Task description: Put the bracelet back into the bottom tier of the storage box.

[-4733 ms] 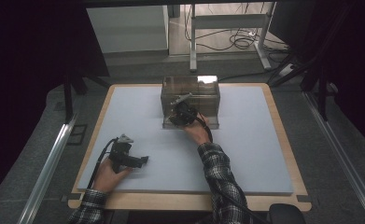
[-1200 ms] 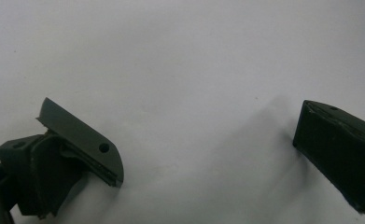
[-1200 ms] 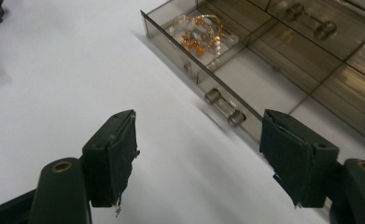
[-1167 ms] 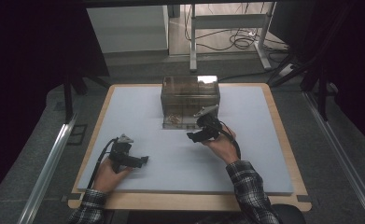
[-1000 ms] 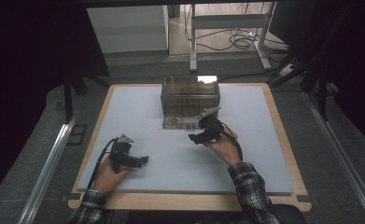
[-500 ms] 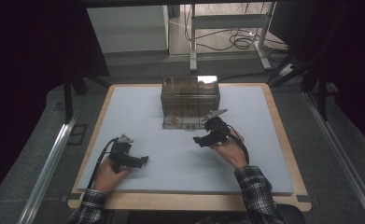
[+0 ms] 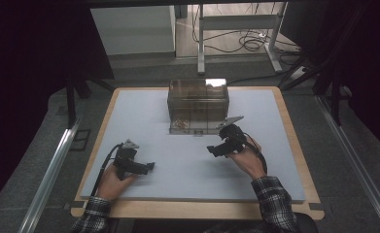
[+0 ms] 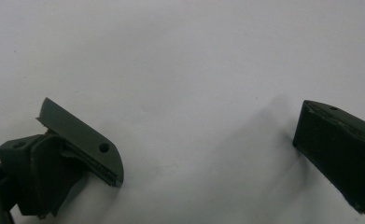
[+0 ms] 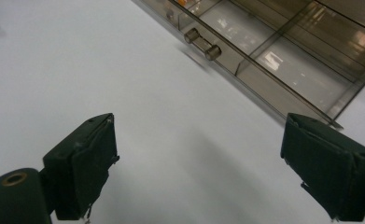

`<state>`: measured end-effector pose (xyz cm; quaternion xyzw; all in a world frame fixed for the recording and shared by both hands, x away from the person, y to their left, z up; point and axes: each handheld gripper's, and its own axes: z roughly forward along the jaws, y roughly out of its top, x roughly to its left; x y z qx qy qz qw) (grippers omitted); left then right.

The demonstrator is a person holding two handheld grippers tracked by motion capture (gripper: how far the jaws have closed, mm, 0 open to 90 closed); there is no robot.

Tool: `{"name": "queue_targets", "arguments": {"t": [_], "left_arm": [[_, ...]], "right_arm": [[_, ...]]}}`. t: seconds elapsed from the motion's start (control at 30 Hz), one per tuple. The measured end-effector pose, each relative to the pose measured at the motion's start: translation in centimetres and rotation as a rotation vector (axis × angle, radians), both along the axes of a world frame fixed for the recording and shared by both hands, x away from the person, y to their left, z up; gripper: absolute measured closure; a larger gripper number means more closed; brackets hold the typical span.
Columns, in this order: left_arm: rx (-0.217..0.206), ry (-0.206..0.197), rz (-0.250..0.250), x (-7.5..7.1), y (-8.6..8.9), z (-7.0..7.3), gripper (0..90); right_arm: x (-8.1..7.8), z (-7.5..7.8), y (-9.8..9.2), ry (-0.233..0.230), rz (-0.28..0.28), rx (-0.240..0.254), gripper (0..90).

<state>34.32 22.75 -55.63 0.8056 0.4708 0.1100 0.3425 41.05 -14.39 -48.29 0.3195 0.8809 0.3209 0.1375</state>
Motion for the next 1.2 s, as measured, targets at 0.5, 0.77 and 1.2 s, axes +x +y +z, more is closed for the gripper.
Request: {"name": "queue_targets", "arguments": {"t": [0.5,0.77,1.2], "left_arm": [[0.002,-0.001,-0.002,0.0,0.0,0.0,0.0],[0.0,0.0,0.0,0.0,0.0,0.0,0.0],[0.0,0.0,0.0,0.0,0.0,0.0,0.0]], "right_arm": [[-1.2,0.4,-2.3,-0.013,-0.018,-0.018,6.1],[-1.9,0.0,-3.5,-0.015,-0.034,-0.018,5.3],[-3.0,0.0,-5.5,-0.015,-0.06,-0.04,4.5]]}}
